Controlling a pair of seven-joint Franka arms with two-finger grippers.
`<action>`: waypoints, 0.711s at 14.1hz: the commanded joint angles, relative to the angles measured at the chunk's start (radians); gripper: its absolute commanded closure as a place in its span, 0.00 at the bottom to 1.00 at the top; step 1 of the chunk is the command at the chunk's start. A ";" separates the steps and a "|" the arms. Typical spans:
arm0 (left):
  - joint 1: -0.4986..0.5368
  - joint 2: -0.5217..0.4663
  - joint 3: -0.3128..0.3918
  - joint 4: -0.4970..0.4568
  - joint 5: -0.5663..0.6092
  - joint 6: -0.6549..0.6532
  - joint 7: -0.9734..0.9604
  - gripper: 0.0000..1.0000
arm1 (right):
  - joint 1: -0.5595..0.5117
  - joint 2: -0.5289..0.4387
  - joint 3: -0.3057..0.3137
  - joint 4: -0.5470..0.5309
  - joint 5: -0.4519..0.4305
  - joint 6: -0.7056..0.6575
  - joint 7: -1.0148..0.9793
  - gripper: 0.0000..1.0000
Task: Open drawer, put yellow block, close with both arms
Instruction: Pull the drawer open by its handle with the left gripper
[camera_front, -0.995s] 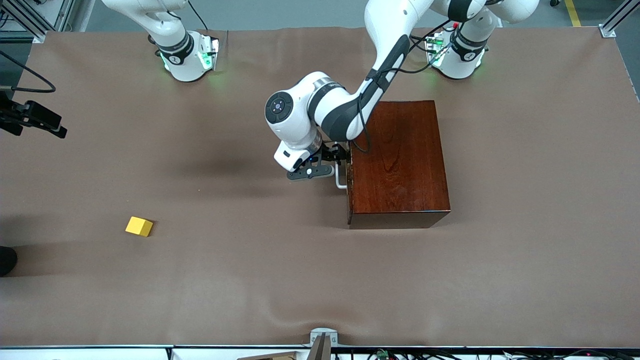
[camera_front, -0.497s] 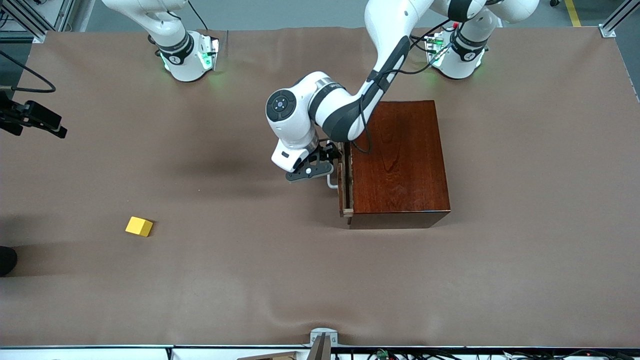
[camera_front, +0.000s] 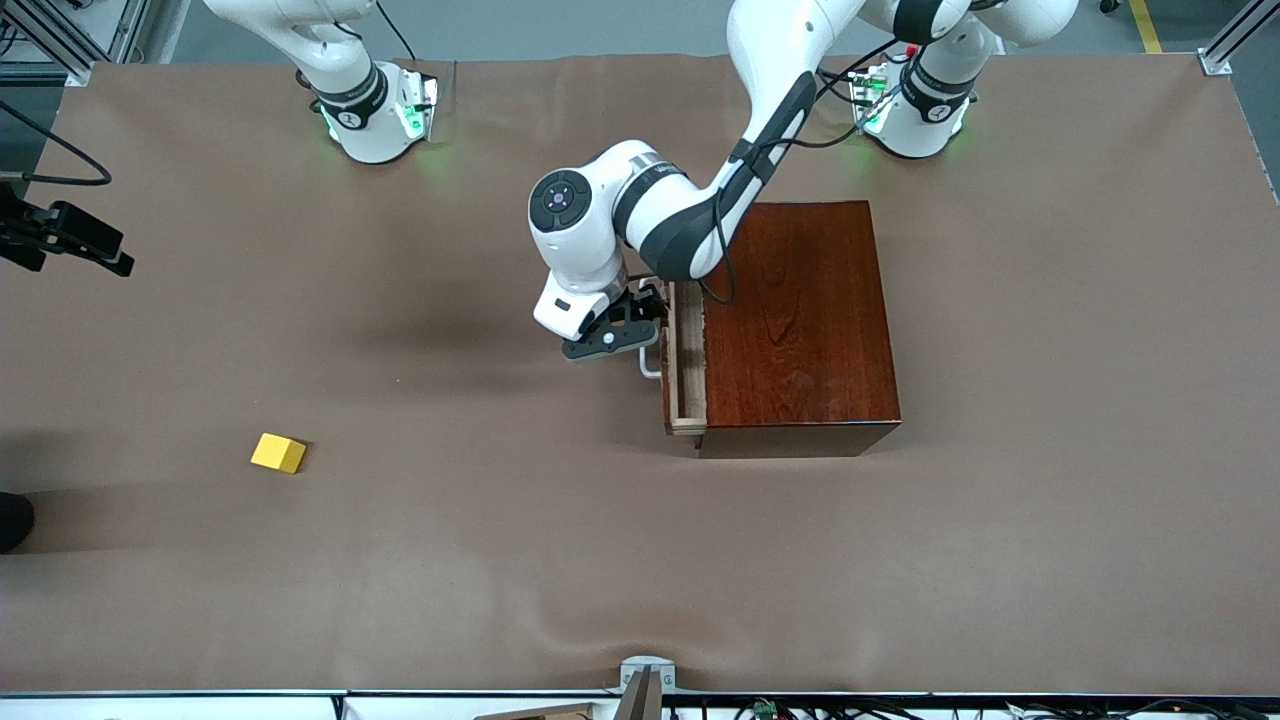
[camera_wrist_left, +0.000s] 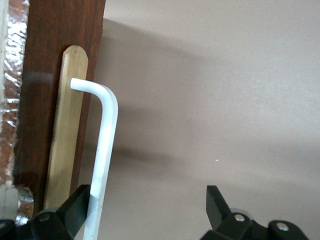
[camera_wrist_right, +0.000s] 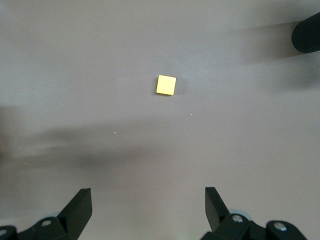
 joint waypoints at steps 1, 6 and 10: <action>-0.004 0.027 -0.004 0.021 -0.031 0.055 0.048 0.00 | -0.014 -0.003 0.010 0.012 0.003 -0.011 0.002 0.00; -0.004 0.027 -0.016 0.023 -0.031 0.102 0.068 0.00 | -0.014 -0.003 0.010 0.012 0.003 -0.011 0.002 0.00; -0.007 0.027 -0.026 0.024 -0.031 0.122 0.062 0.00 | -0.014 -0.003 0.010 0.012 0.003 -0.011 0.002 0.00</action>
